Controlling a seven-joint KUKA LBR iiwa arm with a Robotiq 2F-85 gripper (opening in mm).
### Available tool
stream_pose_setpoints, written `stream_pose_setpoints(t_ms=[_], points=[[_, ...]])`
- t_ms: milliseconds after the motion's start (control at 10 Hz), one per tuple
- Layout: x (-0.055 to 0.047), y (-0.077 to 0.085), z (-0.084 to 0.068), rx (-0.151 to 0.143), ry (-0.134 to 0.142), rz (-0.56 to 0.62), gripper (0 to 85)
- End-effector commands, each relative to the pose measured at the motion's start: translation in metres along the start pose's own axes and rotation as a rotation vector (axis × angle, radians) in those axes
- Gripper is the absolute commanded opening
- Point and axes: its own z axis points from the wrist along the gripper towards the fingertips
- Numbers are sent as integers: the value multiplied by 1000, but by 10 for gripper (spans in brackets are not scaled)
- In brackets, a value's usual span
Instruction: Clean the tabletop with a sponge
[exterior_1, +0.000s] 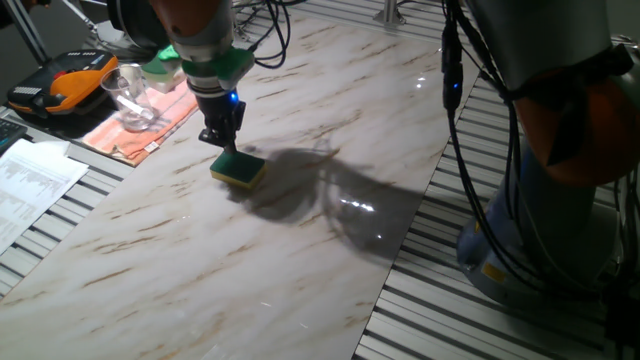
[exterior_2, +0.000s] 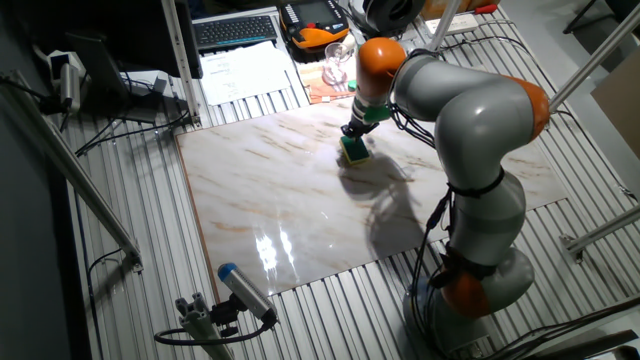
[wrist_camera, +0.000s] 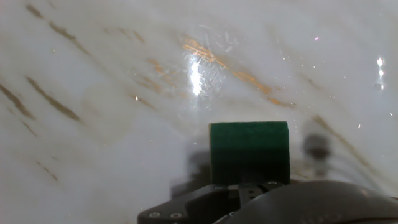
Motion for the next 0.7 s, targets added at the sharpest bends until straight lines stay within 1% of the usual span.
stream_pose_setpoints(t_ms=[0,300,600], points=[[-1,0,2,-1,0,0,0],[-2,0,6,-12,9,1,0],[-3,1,15,-7,12,-4,0]])
